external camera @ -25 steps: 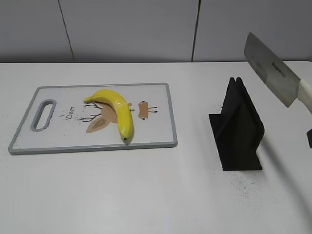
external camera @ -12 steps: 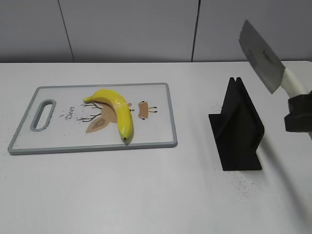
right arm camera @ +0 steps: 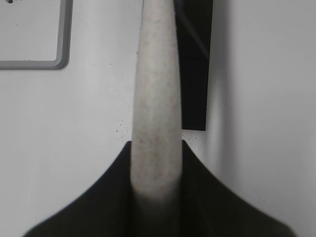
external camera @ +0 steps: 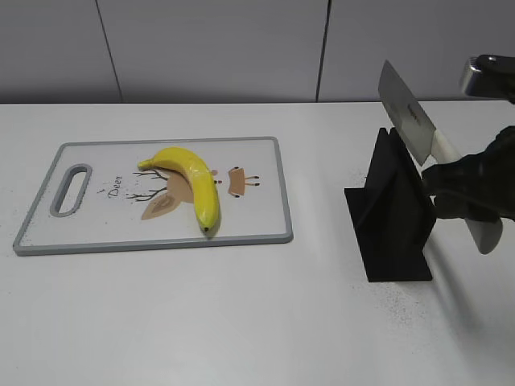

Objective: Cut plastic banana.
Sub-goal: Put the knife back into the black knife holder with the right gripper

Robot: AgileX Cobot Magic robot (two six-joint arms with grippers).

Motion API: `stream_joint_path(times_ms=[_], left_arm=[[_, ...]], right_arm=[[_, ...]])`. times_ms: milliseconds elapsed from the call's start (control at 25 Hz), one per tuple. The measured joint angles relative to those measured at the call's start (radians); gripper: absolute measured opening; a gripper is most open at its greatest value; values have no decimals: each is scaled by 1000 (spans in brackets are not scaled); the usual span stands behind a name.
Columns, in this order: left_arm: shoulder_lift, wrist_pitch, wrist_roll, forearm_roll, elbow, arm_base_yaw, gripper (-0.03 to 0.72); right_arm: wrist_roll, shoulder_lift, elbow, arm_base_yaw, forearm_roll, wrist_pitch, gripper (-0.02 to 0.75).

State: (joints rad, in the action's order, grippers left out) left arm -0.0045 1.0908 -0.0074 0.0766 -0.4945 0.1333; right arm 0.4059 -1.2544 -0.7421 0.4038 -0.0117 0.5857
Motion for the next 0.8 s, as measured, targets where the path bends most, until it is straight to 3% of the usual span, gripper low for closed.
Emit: stream_joint_path(times_ms=[800], left_arm=[[0,0,1,0,1,0,553]], right_arm=[[29,-139,0,0,19,-33,190]])
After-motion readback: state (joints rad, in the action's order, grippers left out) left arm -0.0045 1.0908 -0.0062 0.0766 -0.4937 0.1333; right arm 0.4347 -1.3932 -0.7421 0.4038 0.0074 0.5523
